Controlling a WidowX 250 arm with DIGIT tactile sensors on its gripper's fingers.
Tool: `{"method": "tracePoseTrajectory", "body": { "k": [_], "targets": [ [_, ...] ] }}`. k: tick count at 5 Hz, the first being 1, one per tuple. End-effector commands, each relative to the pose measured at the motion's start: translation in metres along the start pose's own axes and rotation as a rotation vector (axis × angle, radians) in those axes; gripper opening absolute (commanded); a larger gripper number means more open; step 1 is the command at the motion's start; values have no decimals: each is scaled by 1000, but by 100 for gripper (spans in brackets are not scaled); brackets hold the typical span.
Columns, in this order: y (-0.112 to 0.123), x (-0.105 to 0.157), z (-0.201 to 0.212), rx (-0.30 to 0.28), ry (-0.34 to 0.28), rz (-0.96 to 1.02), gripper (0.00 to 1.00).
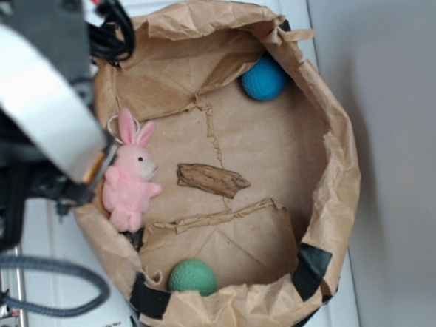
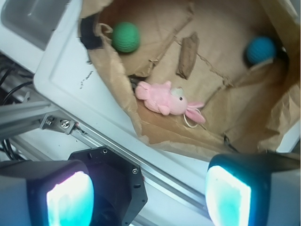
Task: Grab the green ball.
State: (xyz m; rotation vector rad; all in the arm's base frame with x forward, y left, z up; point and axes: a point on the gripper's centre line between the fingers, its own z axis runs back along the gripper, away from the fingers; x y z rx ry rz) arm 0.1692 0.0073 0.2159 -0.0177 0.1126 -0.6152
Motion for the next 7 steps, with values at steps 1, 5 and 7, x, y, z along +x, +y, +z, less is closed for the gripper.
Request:
{"method": "tracePoseTrajectory", "body": {
  "k": [1, 5, 7],
  "targets": [
    [9, -1, 11, 23, -39, 12, 100],
    [40, 53, 0, 18, -191, 165, 100],
    [42, 64, -36, 21, -165, 172, 100]
  ]
}}
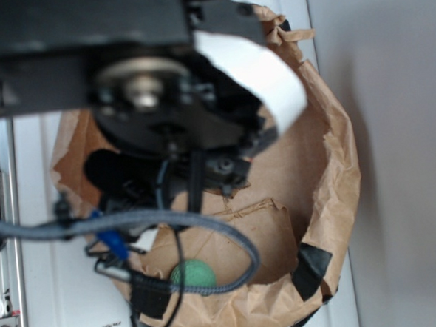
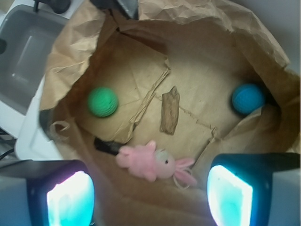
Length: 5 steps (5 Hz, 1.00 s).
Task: Grab the green ball.
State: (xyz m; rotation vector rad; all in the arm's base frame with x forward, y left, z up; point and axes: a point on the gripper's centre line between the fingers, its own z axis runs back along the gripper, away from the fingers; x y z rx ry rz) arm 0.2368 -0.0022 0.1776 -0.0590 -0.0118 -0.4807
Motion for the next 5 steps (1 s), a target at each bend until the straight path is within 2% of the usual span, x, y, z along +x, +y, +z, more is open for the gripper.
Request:
{"method": "tracePoseTrajectory", "body": {
  "k": [1, 2, 3, 5],
  "targets": [
    [2, 7, -27, 38, -11, 33, 100],
    [0, 16, -44, 39, 25, 48, 100],
    [4, 34, -41, 14, 35, 90, 100],
    [4, 34, -41, 14, 35, 90, 100]
  ]
}}
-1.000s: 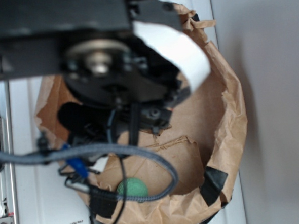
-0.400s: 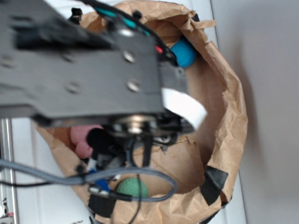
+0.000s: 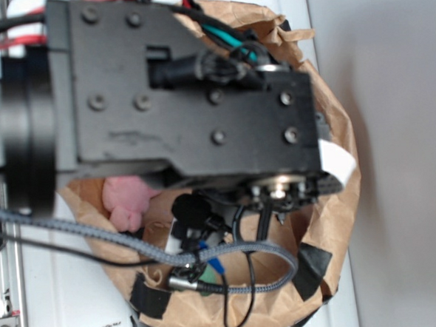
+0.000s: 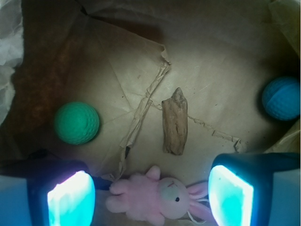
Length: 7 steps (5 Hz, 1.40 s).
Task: Grab the green ball.
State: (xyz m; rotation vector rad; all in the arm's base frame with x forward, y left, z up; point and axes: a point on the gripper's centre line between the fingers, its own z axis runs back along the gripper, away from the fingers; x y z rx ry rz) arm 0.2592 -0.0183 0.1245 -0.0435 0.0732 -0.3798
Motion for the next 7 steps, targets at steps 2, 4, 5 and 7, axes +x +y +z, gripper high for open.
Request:
{"method": "tracePoseTrajectory", "body": {
  "k": [2, 4, 5, 7],
  "targets": [
    [4, 8, 14, 16, -49, -13, 100],
    [5, 33, -6, 11, -87, 120, 100],
    [-5, 29, -15, 77, -49, 343, 100],
    [-8, 15, -20, 146, 95, 589, 100]
  ]
}}
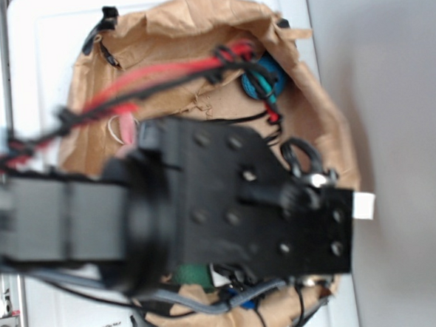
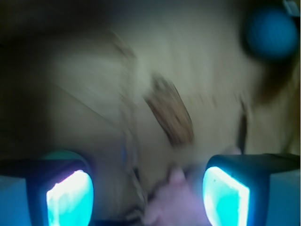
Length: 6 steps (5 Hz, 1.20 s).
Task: Grab the green ball.
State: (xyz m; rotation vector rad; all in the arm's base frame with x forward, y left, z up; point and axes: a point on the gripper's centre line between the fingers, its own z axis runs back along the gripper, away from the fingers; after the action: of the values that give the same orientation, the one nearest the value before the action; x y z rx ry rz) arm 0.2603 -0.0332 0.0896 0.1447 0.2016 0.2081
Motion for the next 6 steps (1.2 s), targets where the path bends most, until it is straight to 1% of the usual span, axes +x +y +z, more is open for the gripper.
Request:
{"method": "tracePoseTrajectory", "body": {
  "k": [1, 2, 3, 4, 5, 6],
  "targets": [
    [3, 5, 15, -11, -54, -2, 100],
    [3, 5, 15, -11, -54, -2, 100],
    [20, 18, 29, -287, -88, 154, 100],
    [27, 27, 43, -411, -43, 307, 100],
    [30, 27, 47, -506, -40, 375, 100],
    [29, 24, 42, -522, -14, 446, 100]
  ]
}}
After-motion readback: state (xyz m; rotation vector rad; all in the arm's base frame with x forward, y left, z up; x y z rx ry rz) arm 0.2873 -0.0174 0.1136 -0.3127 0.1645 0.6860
